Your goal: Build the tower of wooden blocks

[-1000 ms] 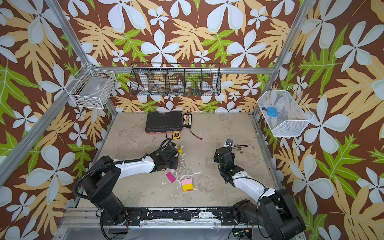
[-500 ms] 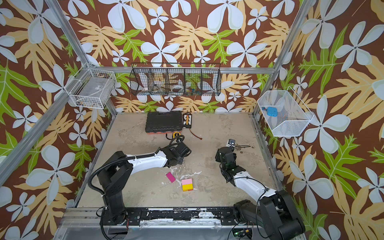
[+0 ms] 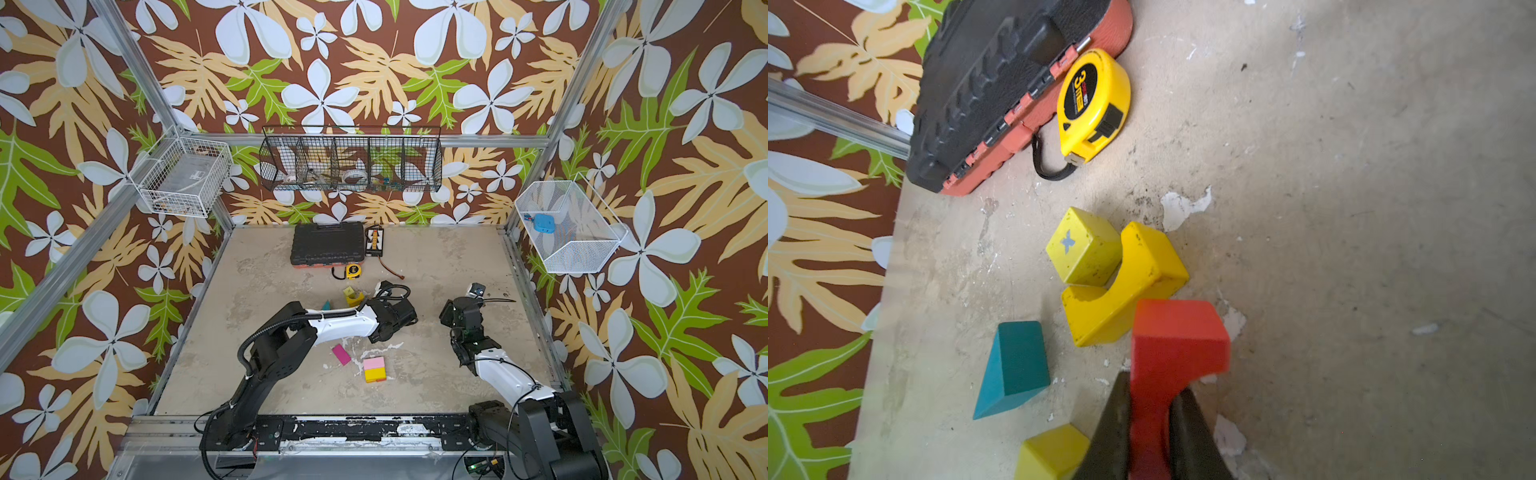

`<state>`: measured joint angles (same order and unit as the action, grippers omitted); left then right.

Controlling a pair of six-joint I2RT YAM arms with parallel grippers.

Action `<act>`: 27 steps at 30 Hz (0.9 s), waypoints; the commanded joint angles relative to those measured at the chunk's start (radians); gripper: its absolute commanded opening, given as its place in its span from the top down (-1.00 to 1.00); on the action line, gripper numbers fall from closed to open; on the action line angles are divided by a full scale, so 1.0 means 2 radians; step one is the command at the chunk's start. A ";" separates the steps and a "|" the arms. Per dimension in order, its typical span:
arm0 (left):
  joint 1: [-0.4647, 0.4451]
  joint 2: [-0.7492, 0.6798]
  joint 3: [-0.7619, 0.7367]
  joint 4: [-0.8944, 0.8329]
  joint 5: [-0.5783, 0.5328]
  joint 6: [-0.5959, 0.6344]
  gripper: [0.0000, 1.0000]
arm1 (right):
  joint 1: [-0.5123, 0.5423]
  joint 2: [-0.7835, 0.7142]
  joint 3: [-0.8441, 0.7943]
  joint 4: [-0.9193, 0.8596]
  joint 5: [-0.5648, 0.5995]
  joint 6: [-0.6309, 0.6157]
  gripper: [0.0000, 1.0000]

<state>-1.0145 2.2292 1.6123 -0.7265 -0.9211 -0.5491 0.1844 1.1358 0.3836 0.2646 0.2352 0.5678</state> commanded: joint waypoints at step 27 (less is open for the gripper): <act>-0.045 0.081 0.093 -0.111 -0.011 -0.009 0.89 | -0.030 -0.015 -0.015 0.016 -0.023 0.018 -0.28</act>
<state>-1.0973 2.3657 1.7844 -0.9195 -0.9951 -0.5247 0.1246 1.1069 0.3531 0.2836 0.1837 0.5976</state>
